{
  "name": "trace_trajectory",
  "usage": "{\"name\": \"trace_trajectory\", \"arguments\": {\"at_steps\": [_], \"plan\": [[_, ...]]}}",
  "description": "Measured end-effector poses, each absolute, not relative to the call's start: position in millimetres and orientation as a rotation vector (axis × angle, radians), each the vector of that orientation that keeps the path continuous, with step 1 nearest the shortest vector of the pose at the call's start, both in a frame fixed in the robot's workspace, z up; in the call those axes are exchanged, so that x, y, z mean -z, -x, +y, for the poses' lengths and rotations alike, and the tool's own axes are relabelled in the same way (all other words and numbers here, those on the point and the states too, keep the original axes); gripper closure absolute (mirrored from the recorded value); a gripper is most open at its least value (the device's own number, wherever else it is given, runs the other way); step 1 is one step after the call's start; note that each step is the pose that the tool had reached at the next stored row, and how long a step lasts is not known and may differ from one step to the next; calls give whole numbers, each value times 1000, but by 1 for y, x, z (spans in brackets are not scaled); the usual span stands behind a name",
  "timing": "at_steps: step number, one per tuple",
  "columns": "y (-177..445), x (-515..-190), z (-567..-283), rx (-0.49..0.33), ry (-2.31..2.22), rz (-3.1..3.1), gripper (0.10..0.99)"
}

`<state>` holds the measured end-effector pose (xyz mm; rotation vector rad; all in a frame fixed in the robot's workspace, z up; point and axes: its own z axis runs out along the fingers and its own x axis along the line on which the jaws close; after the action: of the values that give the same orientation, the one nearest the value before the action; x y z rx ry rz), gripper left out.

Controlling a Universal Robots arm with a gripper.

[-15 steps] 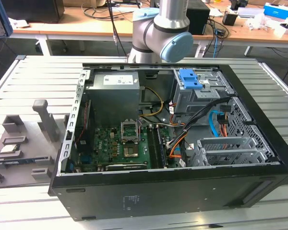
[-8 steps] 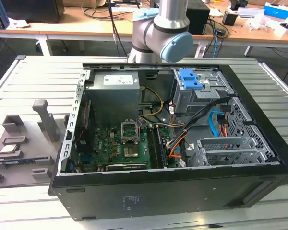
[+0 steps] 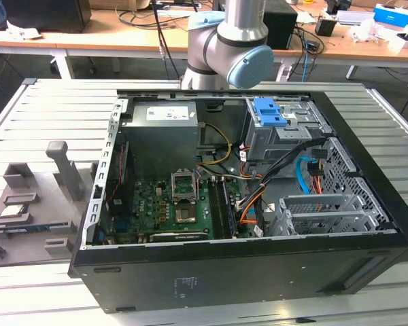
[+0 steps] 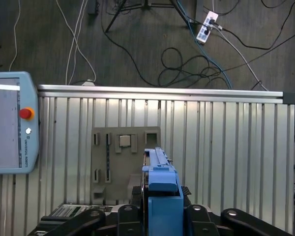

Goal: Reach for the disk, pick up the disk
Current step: 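Pick up the disk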

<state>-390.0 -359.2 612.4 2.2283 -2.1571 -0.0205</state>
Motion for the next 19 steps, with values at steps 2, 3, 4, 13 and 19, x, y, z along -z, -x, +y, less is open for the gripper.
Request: {"name": "trace_trajectory", "arguments": {"at_steps": [2,3,4,13,19], "plan": [[390,-612,-359,20,-2228,-2157,722],[390,-612,-359,20,-2228,-2157,722],[390,-612,-359,20,-2228,-2157,722],[371,-606,-359,22,-2228,-2157,722],[344,-599,-359,23,-2227,-2156,722]]}}
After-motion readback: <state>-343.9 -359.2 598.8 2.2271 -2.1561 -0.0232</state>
